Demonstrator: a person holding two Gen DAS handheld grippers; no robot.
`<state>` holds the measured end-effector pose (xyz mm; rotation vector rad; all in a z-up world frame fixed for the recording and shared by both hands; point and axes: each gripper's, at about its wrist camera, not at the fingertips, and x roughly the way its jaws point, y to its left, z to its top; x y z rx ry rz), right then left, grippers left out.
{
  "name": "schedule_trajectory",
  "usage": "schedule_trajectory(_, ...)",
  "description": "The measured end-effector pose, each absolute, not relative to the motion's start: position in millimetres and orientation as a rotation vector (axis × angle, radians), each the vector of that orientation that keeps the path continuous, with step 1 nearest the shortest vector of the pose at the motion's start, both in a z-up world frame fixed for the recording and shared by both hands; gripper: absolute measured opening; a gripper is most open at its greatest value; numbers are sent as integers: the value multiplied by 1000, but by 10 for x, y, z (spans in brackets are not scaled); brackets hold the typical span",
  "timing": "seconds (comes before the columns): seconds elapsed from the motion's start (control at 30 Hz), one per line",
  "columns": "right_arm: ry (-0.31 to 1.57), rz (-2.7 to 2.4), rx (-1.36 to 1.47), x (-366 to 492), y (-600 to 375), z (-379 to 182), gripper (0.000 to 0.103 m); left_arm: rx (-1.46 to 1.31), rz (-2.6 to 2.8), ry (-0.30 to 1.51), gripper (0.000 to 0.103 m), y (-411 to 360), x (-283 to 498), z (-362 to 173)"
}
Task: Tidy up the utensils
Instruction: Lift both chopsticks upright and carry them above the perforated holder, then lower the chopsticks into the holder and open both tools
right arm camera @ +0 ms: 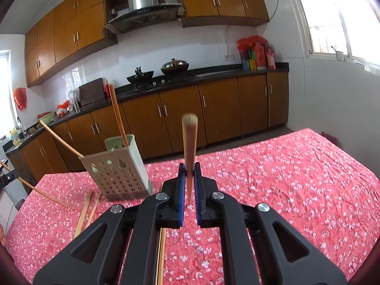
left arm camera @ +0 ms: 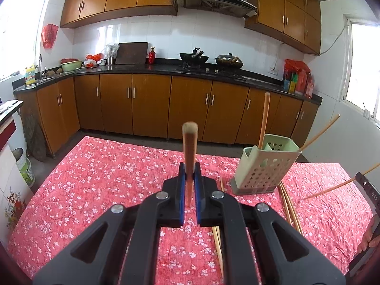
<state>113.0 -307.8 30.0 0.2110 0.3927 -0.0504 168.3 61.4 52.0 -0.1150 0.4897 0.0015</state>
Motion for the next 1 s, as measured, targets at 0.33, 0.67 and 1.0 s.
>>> schedule_trajectory(0.33,317,150,289,1098,-2957,976,8,-108,-188,434,8,306,1611,1065)
schedule_trajectory(0.67,223,231,262,1218,-2693,1392,8,-125,-262,277,8,-84,1675,1609)
schedule_trajectory(1.0,280,192,162,1712,-2385,1319,8,-205,-203,172,8,-223,2128,1704)
